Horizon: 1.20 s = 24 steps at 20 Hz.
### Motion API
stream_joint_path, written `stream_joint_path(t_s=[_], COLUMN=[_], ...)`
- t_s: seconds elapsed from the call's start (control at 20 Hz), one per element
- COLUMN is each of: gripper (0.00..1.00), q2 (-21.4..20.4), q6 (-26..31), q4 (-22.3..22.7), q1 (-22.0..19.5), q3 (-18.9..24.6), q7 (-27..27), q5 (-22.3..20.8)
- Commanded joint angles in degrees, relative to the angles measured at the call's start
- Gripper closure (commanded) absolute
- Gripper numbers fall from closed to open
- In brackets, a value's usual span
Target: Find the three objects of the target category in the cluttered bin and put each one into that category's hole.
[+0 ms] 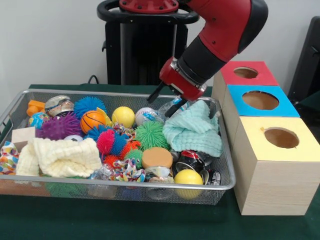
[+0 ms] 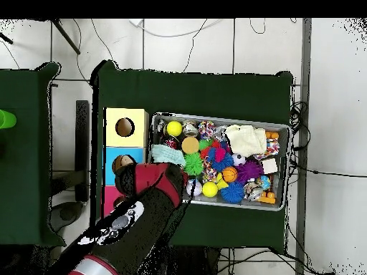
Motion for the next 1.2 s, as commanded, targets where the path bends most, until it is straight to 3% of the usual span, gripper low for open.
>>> stream_joint_path(t_s=[0.05, 0.2, 0.5, 0.75, 1.2], gripper=[0.0, 0.0, 0.0, 0.0, 0.0], q2=[-2.11, -2.54, -0.56, 0.61, 4.49], q6=[10.79, 13.23, 23.2, 25.28, 24.74], q4=[-7.64, -9.37, -17.49, -20.27, -22.8], q1=[-5.46, -6.41, -8.38, -8.48, -5.14], q3=[6.75, 6.6, 6.31, 5.83, 3.65], q7=[5.55, 5.36, 6.46, 7.69, 12.9], q5=[3.19, 2.7, 2.76, 1.94, 0.89])
